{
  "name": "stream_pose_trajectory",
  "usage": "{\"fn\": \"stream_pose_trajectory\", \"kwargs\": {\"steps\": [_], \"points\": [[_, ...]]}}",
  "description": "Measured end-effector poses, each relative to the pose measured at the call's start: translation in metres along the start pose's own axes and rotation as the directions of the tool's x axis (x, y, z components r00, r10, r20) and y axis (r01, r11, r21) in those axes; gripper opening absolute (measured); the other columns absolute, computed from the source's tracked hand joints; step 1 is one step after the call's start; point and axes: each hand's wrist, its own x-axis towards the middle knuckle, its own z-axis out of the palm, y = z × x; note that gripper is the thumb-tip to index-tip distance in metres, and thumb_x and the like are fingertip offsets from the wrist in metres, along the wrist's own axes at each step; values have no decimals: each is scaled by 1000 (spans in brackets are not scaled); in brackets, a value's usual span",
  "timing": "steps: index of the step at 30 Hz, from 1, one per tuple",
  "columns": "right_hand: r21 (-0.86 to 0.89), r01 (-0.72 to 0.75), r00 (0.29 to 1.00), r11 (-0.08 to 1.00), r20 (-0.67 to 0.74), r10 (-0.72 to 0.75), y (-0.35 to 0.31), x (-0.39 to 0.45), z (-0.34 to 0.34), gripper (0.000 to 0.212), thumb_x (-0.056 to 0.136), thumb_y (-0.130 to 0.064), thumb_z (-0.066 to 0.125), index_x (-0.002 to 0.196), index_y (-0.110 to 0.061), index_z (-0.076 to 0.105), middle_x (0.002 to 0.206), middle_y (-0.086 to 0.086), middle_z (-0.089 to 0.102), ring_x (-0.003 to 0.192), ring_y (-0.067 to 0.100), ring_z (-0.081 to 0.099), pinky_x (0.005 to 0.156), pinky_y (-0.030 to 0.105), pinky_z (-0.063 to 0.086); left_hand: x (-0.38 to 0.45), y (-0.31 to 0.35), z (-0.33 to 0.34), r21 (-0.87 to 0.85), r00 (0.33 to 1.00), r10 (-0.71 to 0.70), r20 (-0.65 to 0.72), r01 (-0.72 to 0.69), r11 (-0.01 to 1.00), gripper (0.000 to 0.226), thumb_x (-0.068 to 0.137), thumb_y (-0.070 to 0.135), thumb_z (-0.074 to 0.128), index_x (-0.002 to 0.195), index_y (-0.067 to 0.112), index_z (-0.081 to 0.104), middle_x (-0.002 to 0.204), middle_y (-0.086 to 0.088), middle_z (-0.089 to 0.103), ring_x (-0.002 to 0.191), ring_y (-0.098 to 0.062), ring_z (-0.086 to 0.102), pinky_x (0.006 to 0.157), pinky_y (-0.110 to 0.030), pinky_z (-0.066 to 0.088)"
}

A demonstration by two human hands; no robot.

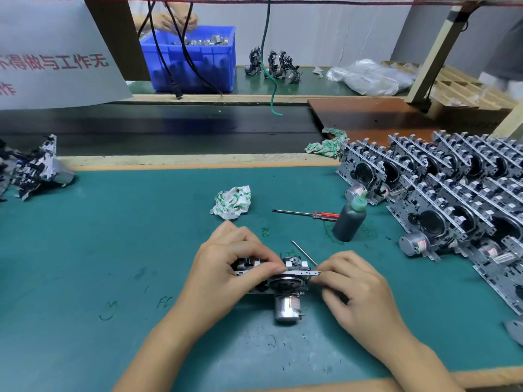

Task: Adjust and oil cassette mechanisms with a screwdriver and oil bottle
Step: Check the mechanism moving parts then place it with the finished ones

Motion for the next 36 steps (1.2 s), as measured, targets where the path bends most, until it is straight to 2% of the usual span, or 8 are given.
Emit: {"fn": "stream_pose_trajectory", "kwargs": {"steps": [3, 5, 7, 9, 12, 16, 25, 36], "points": [[101, -103, 993, 990, -50, 108, -8, 5, -5, 22, 84, -18, 50, 85, -18, 72, 85, -11, 64, 84, 9, 56, 72, 30, 47, 0, -1, 0, -4, 1000, 7, 0, -7, 1000, 12, 75, 45, 65, 81, 37, 72, 73, 11, 61, 77, -11, 46, 68, -11, 33], [290, -166, 980, 943, -58, 190, -15, 11, -10, 20, 86, -26, 53, 99, -25, 68, 96, -16, 63, 94, 4, 57, 81, 21, 44, -1, -1, -1, 4, 1000, 9, 6, -9, 1000, 13, 75, 46, 65, 82, 37, 71, 72, 10, 61, 76, -10, 46, 68, -11, 33], [426, -183, 983, 886, 62, 174, -22, 19, -15, 31, 83, -37, 58, 114, -33, 59, 109, -19, 59, 107, 6, 54, 90, 15, 39, 0, 0, -2, 27, 1000, 12, 20, -13, 1000, 15, 75, 48, 65, 85, 38, 69, 72, 11, 60, 77, -9, 46, 68, -11, 33], [395, -149, 979, 906, 190, 77, -27, 29, -18, 43, 79, -46, 63, 120, -36, 55, 113, -21, 54, 112, 5, 50, 93, 15, 37, 0, 1, -6, 54, 999, 18, 38, -20, 998, 21, 73, 51, 66, 91, 40, 67, 72, 15, 58, 77, -6, 47, 69, -11, 33], [227, -18, 981, 974, 193, -27, -28, 41, -20, 42, 75, -48, 66, 113, -31, 61, 106, -18, 53, 105, 2, 49, 89, 19, 40, 2, 0, -14, 89, 997, 51, 54, -55, 995, 22, 73, 51, 66, 91, 38, 66, 73, 15, 58, 76, -6, 48, 68, -12, 35], [209, -85, 977, 974, 210, 40, -22, 44, -26, 39, 68, -51, 68, 101, -30, 68, 100, -19, 58, 101, 1, 49, 86, 24, 42, 3, 0, -13, 79, 997, 64, 53, -68, 995, 17, 75, 48, 66, 86, 35, 67, 73, 13, 60, 77, -5, 49, 69, -15, 36], [362, -286, 932, 887, 320, 170, -20, 40, -12, 31, 64, -38, 78, 90, -26, 68, 98, -19, 60, 101, 7, 53, 87, 19, 40, 1, -1, -10, 14, 998, 39, 38, -40, 999, 18, 74, 45, 66, 87, 34, 69, 75, 11, 65, 80, -10, 53, 71, -21, 41], [571, -393, 912, 720, 343, 225, -22, 36, -5, 29, 64, -21, 80, 88, -31, 64, 93, -12, 65, 94, 18, 59, 86, 36, 47, 0, -1, -8, -35, 999, 38, 35, -37, 999, 16, 75, 41, 66, 87, 33, 69, 75, 10, 65, 76, -9, 54, 68, -23, 43]]}}
